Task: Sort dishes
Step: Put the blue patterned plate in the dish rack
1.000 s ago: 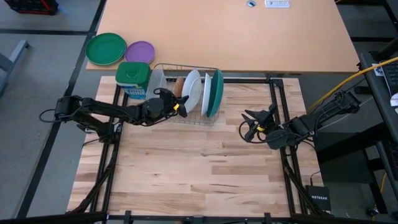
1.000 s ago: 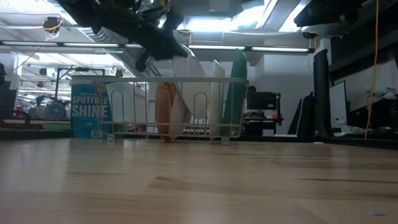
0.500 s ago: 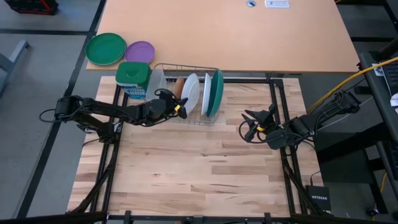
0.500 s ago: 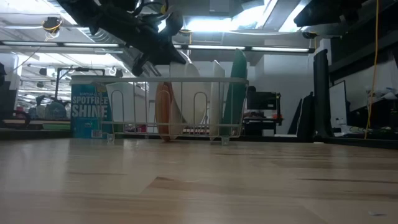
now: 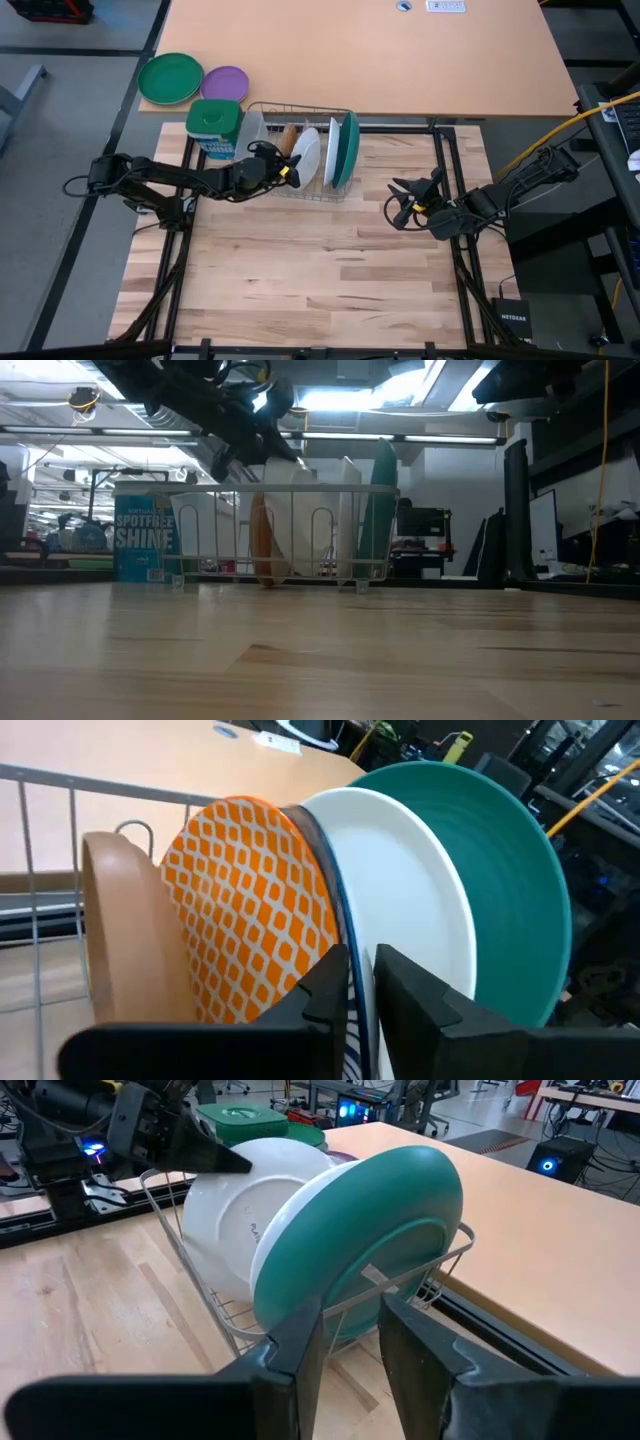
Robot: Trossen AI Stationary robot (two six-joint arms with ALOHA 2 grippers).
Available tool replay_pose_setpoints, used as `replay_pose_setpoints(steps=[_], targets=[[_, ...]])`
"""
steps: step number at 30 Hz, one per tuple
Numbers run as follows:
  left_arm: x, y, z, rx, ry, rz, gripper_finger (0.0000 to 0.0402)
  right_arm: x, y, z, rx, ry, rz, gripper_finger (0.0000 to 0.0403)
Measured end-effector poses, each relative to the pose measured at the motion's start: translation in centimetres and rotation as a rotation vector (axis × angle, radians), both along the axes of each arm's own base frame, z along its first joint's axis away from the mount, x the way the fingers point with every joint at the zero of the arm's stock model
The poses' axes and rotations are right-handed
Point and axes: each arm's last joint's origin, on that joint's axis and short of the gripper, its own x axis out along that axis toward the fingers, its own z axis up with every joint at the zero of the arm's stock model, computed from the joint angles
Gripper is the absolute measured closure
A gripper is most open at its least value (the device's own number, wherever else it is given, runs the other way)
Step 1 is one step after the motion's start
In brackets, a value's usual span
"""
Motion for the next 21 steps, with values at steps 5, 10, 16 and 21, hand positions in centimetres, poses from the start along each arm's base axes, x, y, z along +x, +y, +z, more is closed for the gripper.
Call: replay_pose_setpoints(steps=[5,10,16,21], targets=[[0.0,-0.1,0.0,-0.003,0.000,-0.011,0.0347,0.0,0.0,0.0,0.002,-0.003,0.000,0.0299],[0.0,0.0,0.0,0.008,0.013,-0.013,0.0340,0.0,0.0,0.0,0.002,-0.003,0.000,0.0299],[0.1,0.3,0.6,0.017,-0.055,-0.004,0.0350,0.0,0.0,0.0,0.004,-0.006,0.000,0.0299],[0.0,1.4,1.1,0.028,-0.118,0.035,0.0362,0.0,0.0,0.0,0.004,-0.006,0.000,0.0299]])
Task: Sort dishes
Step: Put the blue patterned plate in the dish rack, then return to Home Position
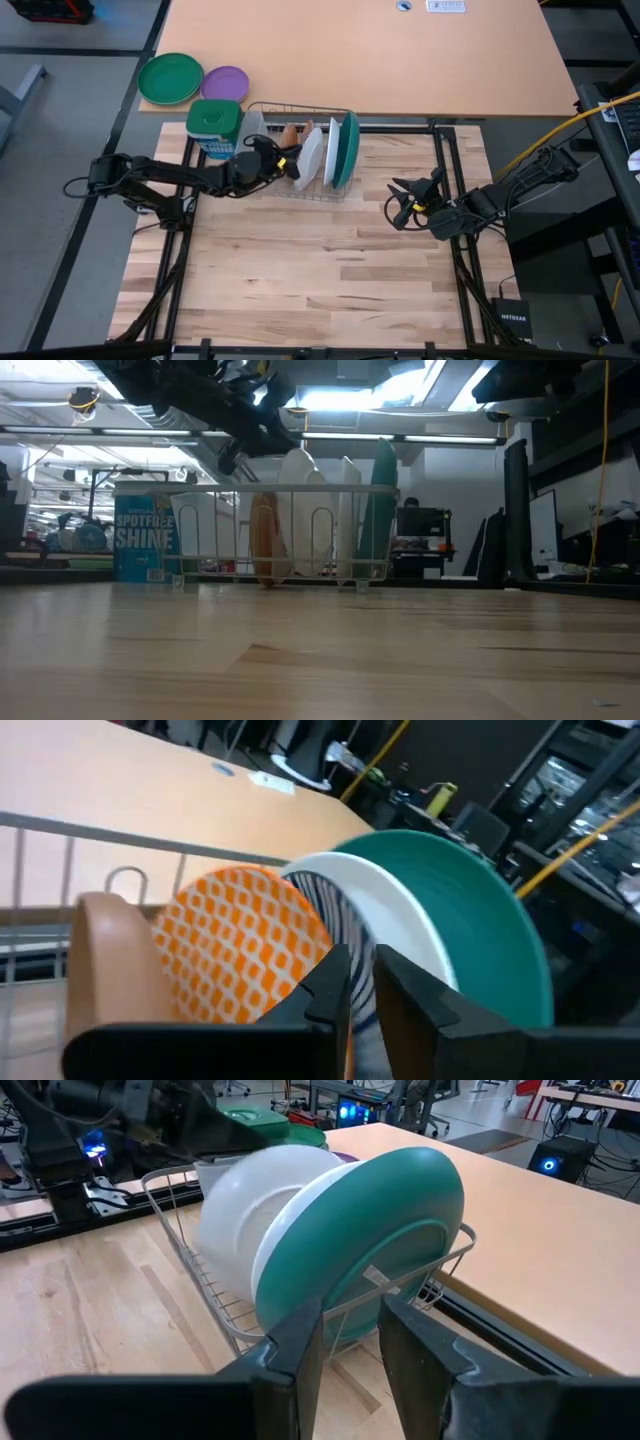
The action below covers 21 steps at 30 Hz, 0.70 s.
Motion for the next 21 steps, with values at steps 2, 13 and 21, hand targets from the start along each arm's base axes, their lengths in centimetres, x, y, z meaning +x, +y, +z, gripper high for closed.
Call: replay_pose_setpoints(steps=[2,13,21], targets=[[-0.1,0.5,-0.1,-0.002,0.004,0.017,0.0364,0.0,0.0,0.0,0.000,0.000,0.000,0.0299],[-0.2,1.4,-0.4,0.010,0.019,0.048,0.0365,0.0,0.0,0.0,0.005,0.004,0.009,0.0299],[-1.1,0.9,2.9,0.178,-0.076,0.034,0.0372,-0.3,-0.1,0.2,0.025,-0.004,0.030,0.0299]])
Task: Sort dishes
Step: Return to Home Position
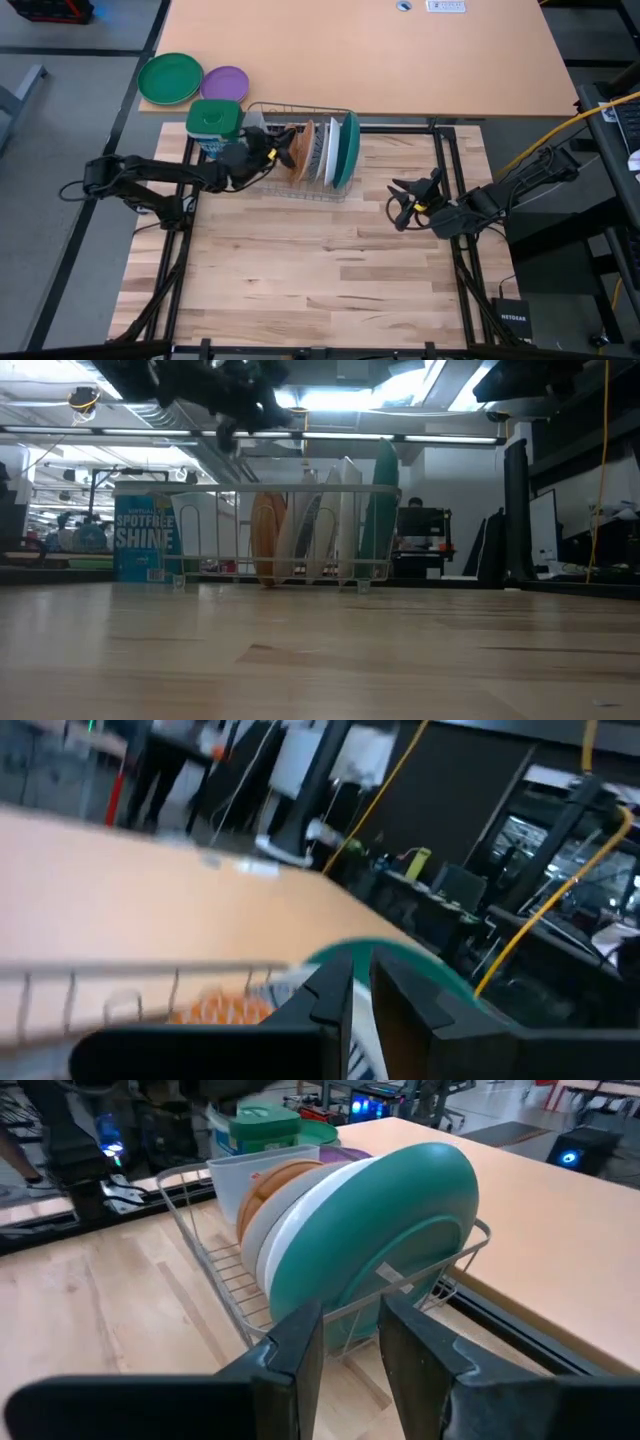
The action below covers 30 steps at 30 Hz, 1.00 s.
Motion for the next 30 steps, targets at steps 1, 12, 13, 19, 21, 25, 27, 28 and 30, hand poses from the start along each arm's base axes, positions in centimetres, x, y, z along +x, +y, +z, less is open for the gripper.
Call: replay_pose_setpoints(steps=[1,12,13,19,21,25,27,28,30], targets=[[-0.4,-0.2,0.7,0.034,0.009,0.000,0.0371,-0.2,-0.1,0.2,0.008,-0.006,0.010,0.0299],[-8.3,-4.6,5.8,0.466,0.408,-0.146,0.0382,-5.5,-2.8,2.5,0.067,-0.075,0.107,0.0299],[-9.2,-5.0,5.8,0.471,0.430,-0.201,0.0386,-6.1,-3.1,2.4,0.082,-0.079,0.101,0.0299],[-14.3,-6.2,4.6,0.354,0.434,-0.390,0.0399,-8.2,-4.3,1.6,0.155,-0.117,0.058,0.0299],[-15.3,-6.2,3.3,0.340,0.422,-0.393,0.0398,-8.1,-4.3,0.7,0.144,-0.112,0.041,0.0299],[-16.5,-6.3,-0.3,0.325,0.382,-0.389,0.0400,-7.3,-3.9,-2.3,0.143,-0.118,0.005,0.0299],[-16.7,-6.3,-2.3,0.315,0.354,-0.390,0.0400,-6.9,-3.7,-3.8,0.180,-0.134,0.002,0.0299],[-16.8,-6.3,-3.2,0.317,0.345,-0.392,0.0399,-6.7,-3.5,-4.5,0.197,-0.140,0.010,0.0299],[-17.0,-6.3,-4.9,0.330,0.336,-0.390,0.0399,-6.3,-3.2,-5.9,0.231,-0.143,0.046,0.0299]])
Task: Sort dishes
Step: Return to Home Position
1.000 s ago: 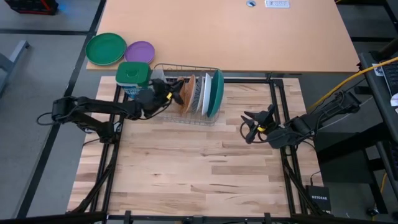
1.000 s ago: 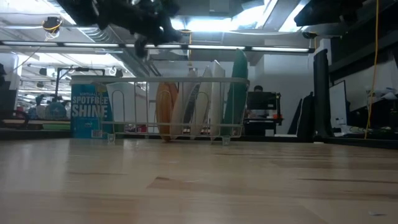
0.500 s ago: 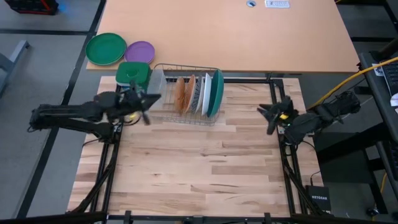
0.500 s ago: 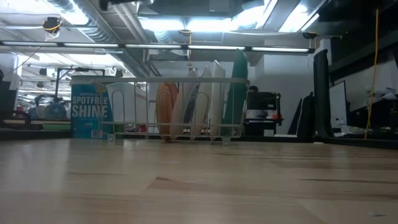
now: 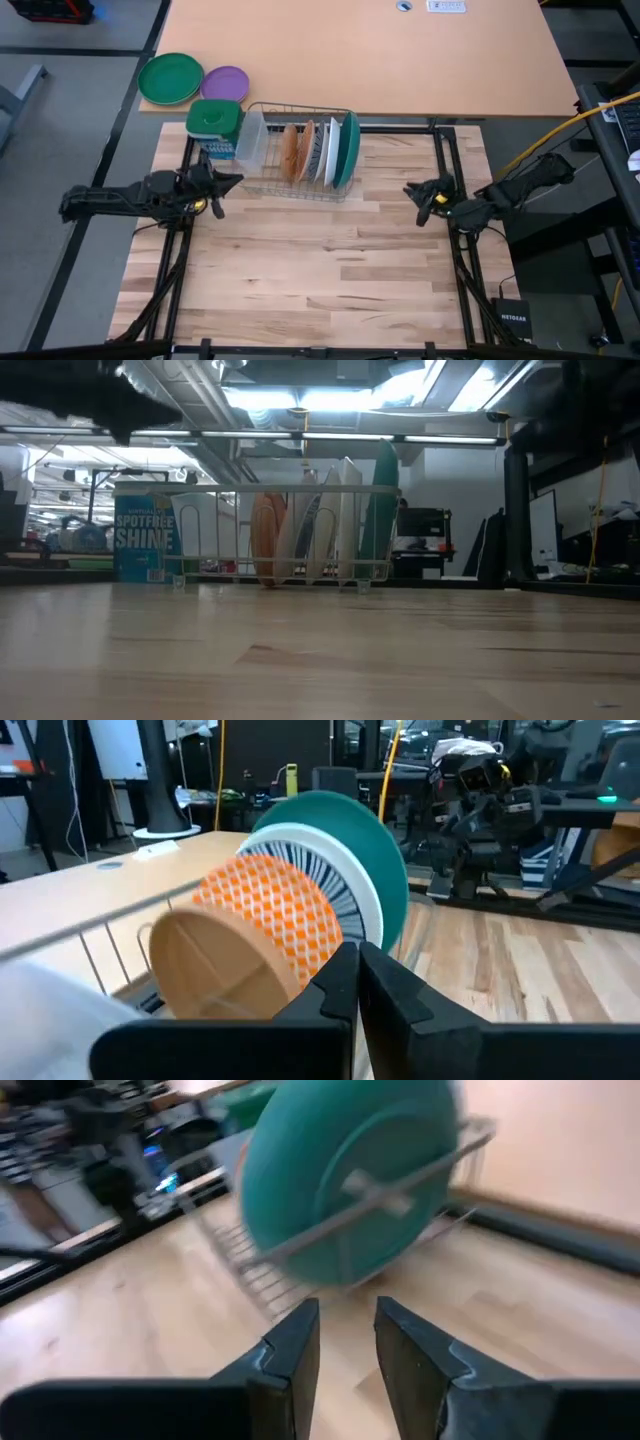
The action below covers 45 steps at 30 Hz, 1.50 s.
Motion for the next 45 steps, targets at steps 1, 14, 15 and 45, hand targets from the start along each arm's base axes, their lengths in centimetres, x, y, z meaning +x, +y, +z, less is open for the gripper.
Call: replay_pose_setpoints(steps=[1,14,15,45], targets=[[-0.1,0.0,-0.8,0.004,-0.001,-0.001,0.0400,0.2,0.2,-0.7,0.018,-0.004,0.025,0.0299],[-0.3,-0.8,-5.7,0.091,-0.045,-0.268,0.0400,1.0,0.9,-5.6,0.106,-0.060,0.150,0.0299],[-0.2,-0.8,-5.6,0.099,-0.045,-0.291,0.0400,1.0,0.9,-5.9,0.115,-0.063,0.166,0.0299],[-0.2,-0.8,-5.9,0.087,-0.022,-0.286,0.0399,0.9,2.7,-4.9,-0.073,-0.326,0.875,0.0299]])
